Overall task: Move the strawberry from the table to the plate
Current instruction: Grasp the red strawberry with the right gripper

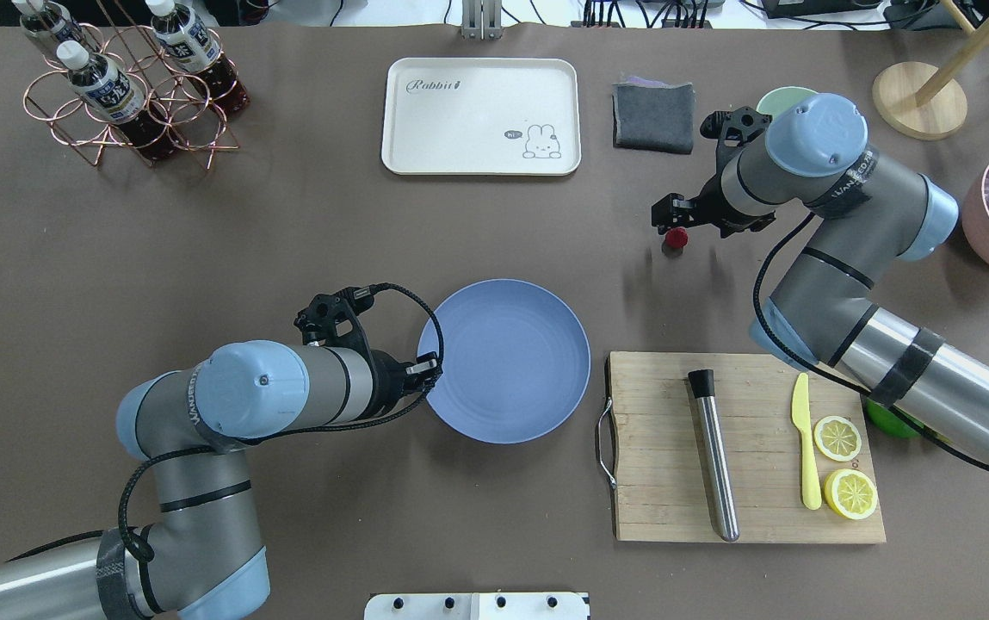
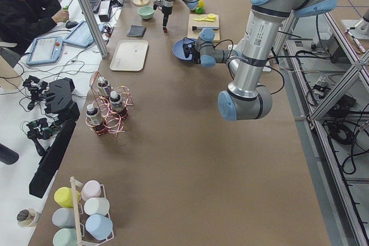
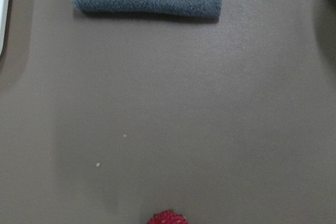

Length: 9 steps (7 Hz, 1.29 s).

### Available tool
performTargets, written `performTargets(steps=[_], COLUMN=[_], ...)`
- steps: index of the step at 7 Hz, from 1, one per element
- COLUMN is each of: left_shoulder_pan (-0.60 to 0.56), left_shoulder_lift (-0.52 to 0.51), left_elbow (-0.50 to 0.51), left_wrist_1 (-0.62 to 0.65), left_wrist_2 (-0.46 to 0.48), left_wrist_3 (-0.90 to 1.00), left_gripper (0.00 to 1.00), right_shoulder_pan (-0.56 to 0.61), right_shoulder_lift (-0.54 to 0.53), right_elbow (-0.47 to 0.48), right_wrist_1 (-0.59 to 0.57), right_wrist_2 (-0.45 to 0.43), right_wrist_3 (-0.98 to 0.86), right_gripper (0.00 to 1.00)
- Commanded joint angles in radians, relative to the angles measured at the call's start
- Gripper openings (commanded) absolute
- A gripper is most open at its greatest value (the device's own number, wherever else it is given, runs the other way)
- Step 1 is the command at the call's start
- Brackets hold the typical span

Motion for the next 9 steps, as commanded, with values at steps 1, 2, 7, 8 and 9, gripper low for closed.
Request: performTargets(steps=[1, 2, 7, 8, 9], left_shoulder_pan=[0.001, 0.001, 0.004, 0.004, 0.002], left_shoulder_lift=[0.003, 0.003, 0.02, 0.02, 0.02], left_elbow=[-0.002, -0.002, 0.001, -0.007, -0.01], left_wrist_1=[-0.002, -0.004, -0.01, -0.011, -0.011], left_wrist_2=[0.001, -0.001, 0.097, 0.102, 0.102], left_wrist_3=[0.0, 0.0, 0.006, 0.008, 0.011], left_gripper=[0.0, 0.0, 0.98, 0.98, 0.98], right_shoulder_pan=[-0.012, -0.012, -0.021, -0.007, 0.02], right_shoulder_lift=[0.012, 0.01, 0.012, 0.012, 0.012], right_elbow=[-0.005, -0.005, 0.0, 0.012, 0.055], right_wrist_1=[0.007, 0.007, 0.005, 0.001, -0.022], right_wrist_2=[0.0, 0.0, -0.016, -0.005, 0.039], right_wrist_3=[0.004, 0.004, 0.002, 0.002, 0.002], right_gripper=[0.98, 0.83, 0.0, 0.0, 0.0])
